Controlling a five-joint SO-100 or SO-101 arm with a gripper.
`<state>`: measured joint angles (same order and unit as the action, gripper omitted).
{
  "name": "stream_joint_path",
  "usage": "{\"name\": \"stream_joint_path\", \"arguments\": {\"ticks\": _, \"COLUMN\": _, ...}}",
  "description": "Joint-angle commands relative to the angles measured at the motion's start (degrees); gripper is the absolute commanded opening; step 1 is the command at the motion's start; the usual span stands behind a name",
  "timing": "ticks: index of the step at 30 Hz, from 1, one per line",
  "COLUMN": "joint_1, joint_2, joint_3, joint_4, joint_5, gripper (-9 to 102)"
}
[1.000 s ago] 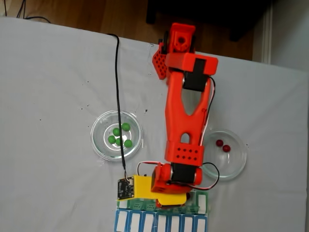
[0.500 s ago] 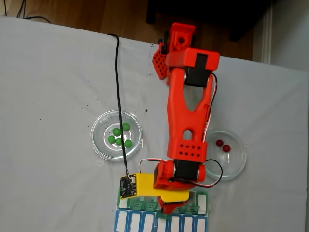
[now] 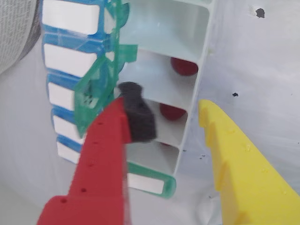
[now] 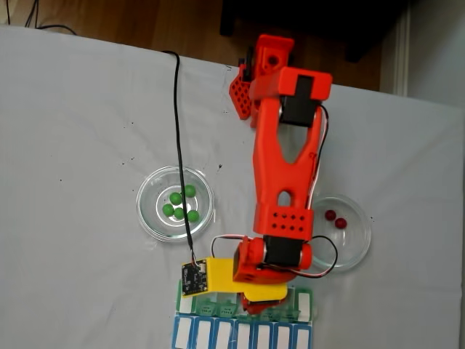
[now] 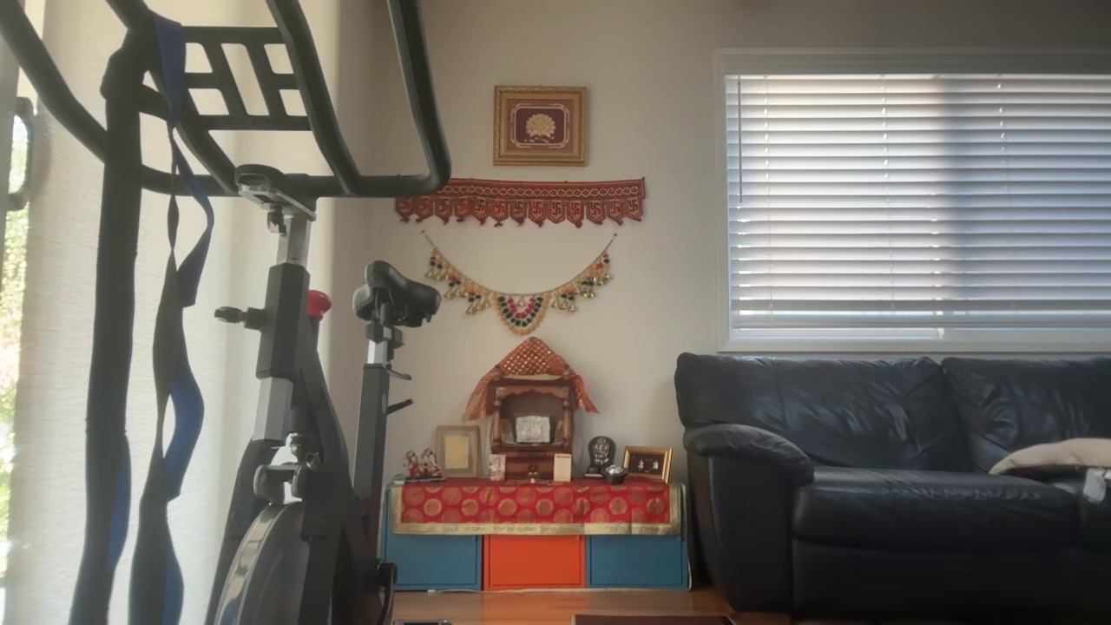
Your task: Sort medicines into box.
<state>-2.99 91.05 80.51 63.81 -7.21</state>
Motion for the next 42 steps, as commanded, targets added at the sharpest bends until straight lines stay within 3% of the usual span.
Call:
{"name": "stream_joint_path", "arguments": {"ticks": 1, "joint_1": -1.85, "joint_2": 8.79, "joint_3": -0.88, "joint_4": 0.97, "joint_5": -0.7, "gripper": 1}}
{"name": "stream_joint_path", "arguments": {"ticks": 15, "joint_1": -11.51, "joint_2": 20.3, "joint_3": -0.26, "joint_4": 18.19, "joint_5": -3.43, "gripper": 1}}
{"name": "stream_joint_path", "arguments": {"ticks": 29, "joint_1": -21.45, "joint_2": 36.3, "joint_3": 17.05, "joint_4": 19.42, "joint_5": -7.47, "gripper": 2}}
{"name": "stream_joint_path", "arguments": {"ticks": 42, "joint_1": -26.1, "joint_2": 32.52, "joint_3": 23.64, "joint_4": 17.67, "joint_5": -9.23, "gripper": 2}}
